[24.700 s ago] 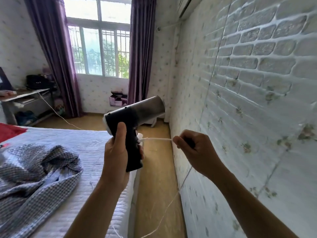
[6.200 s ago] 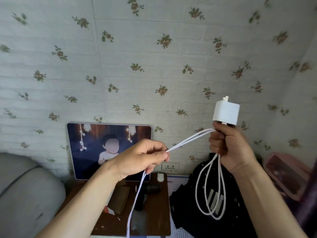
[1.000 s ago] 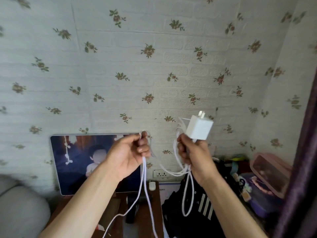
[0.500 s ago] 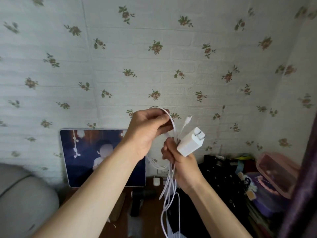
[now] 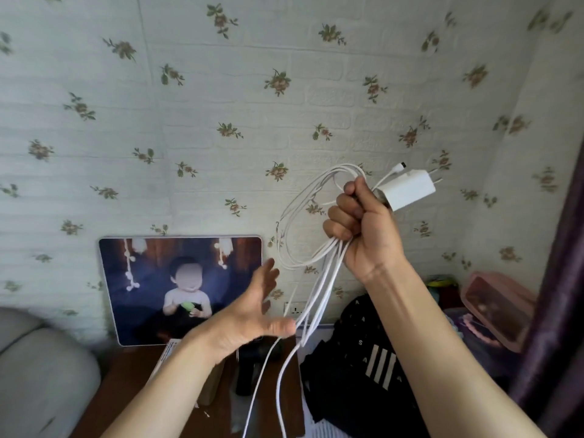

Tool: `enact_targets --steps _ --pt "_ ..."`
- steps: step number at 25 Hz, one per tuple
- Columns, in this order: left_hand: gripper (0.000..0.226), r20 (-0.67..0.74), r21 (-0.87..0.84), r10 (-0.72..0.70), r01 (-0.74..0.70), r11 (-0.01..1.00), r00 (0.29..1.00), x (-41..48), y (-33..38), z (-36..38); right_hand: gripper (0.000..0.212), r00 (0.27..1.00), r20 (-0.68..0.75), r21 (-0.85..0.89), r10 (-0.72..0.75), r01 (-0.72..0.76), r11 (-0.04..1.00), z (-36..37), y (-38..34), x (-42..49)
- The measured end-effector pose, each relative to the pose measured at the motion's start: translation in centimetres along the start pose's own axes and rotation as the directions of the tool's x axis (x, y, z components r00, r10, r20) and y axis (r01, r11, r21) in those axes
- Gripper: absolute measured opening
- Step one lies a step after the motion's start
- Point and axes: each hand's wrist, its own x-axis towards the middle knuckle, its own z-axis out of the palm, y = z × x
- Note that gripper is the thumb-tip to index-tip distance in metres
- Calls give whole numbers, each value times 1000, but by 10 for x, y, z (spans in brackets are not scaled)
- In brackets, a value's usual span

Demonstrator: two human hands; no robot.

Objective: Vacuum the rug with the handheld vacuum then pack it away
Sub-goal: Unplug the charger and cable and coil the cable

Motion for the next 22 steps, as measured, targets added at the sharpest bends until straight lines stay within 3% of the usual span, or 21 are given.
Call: enact_targets --steps 3,6,8,10,11,13,15,17,19,22 --pt "121 204 79 -113 99 992 972 -2 -8 22 35 1000 28 34 -13 12 999 8 -6 5" --pt "53 344 155 -193 147 977 919 -5 -6 44 36 999 27 41 -37 36 999 3 -16 9" --pt "17 251 233 -217 158 959 943 -6 -11 37 37 997 -3 11 -73 73 997 -6 -32 11" --pt "13 -43 242 -233 236 941 972 -8 -19 15 37 992 -50 -44 -119 117 992 -16 -50 13" --pt "13 -220 211 -232 278 937 948 -10 -20 2 37 988 -74 -75 -139 133 988 -20 -57 13" --pt "12 -489 27 -259 311 950 833 -12 -17 -24 35 978 -125 -151 -167 148 977 -28 -62 11" --pt "11 -573 -190 -329 269 944 750 -7 -5 -42 33 966 -185 -292 -180 121 949 -35 -56 9" --pt "12 -509 -435 -415 191 880 754 0 14 -50 29 958 -227 -488 -173 41 872 -40 -42 4" --pt "12 -381 -671 -417 64 739 825 7 38 -47 24 967 -214 -625 -139 -27 780 -41 -24 -5" --pt "14 -374 -784 -338 -100 612 864 18 73 -24 34 997 -74 -752 -26 -39 658 -39 8 -22"
